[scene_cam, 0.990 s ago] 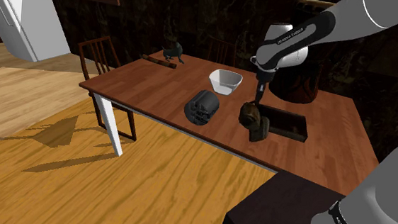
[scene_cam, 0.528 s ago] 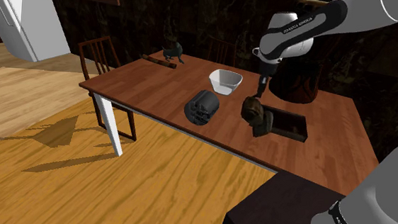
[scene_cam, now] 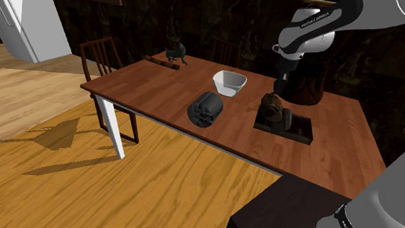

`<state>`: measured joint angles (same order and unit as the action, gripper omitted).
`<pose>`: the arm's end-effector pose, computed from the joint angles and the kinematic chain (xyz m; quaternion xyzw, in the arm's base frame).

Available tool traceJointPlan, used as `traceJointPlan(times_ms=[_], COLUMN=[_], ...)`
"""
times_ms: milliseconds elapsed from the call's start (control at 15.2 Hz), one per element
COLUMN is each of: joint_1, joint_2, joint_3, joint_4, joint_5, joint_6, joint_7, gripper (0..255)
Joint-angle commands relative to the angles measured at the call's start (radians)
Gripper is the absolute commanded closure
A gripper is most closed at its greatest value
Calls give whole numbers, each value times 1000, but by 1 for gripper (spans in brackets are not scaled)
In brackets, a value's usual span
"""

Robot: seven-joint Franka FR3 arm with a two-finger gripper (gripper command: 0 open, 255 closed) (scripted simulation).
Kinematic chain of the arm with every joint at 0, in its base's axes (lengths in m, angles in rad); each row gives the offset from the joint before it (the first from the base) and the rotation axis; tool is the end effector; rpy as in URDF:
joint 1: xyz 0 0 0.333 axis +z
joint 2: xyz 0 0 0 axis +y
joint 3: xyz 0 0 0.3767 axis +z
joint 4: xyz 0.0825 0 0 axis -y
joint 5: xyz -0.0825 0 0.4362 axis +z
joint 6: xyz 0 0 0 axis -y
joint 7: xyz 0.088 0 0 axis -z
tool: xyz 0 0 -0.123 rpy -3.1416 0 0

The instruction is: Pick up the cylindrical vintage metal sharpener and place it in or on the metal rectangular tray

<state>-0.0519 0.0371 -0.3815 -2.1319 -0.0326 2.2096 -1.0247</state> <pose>0.5408 -0.2506 0.4112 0.9533 0.3005 0.0026 0.0294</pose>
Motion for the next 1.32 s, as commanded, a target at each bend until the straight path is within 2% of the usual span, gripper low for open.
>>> traceJointPlan(times_ms=[0,462,792,1254], joint_1=[-24,-120,-205,-212], joint_2=[11,86,175,214], joint_3=[-22,-92,-131,-122], joint_4=[27,144,272,222], joint_5=[10,64,125,150], joint_6=[-14,-60,-110,-27], joint_7=[-53,-244,-389,-405], gripper=[255,255,255,255])
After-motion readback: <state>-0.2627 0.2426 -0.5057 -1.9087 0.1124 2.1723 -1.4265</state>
